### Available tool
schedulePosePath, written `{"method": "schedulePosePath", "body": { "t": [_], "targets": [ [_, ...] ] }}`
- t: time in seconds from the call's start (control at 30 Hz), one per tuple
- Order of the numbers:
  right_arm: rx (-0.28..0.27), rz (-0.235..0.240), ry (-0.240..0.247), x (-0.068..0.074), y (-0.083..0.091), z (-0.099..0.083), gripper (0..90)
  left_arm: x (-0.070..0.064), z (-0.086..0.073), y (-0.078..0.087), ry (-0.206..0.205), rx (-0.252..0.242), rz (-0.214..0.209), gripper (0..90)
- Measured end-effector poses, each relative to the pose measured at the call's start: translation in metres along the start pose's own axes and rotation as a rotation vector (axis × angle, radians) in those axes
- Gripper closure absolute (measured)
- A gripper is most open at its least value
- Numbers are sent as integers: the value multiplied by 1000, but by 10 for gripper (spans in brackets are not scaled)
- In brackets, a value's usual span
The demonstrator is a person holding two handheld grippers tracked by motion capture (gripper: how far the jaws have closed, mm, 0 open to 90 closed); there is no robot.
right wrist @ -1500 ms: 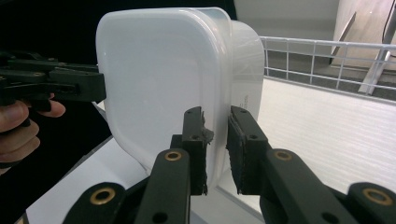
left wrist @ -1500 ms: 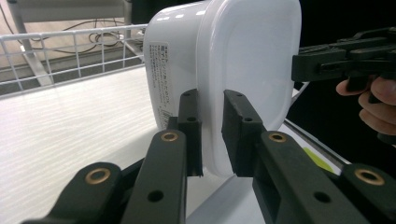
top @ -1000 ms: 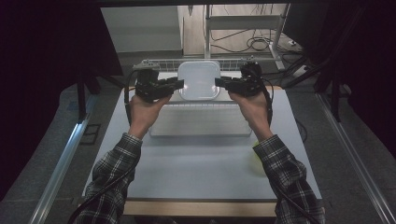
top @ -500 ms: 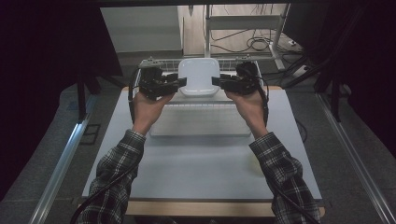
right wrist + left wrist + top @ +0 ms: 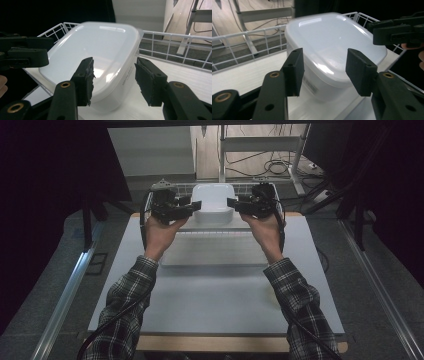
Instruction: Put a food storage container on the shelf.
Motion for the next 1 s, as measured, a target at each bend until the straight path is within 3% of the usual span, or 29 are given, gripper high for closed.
{"method": "schedulePosePath", "body": {
  "t": [0.23,0.37,0.53,0.77,0.87,1.0],
  "targets": [
    [-10,-1,14,0,2,2,490,-2,2,5,-8,-23,-11,459],
    [-20,34,14,6,5,2,483,-5,-3,11,-30,-25,-22,454],
    [-24,54,38,13,10,-1,477,-8,-10,17,-28,-35,-54,470],
    [-32,64,73,21,25,-14,476,-12,-31,26,-54,-25,-71,595],
    [-35,72,72,22,29,-18,468,-15,-36,29,-59,-22,-83,595],
    [-31,82,91,27,36,-30,427,-20,-48,38,-85,-20,-88,529]
  ]
}}
Point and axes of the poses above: each handheld gripper's, and its own axes: y roughly backward along the jaws, z roughly out of its top, x roughly to its left, the point moved 8 cm from there along -y, roughly forward along the jaws, and after that the axes turned 12 degrees about y, right-handed, at the moved point
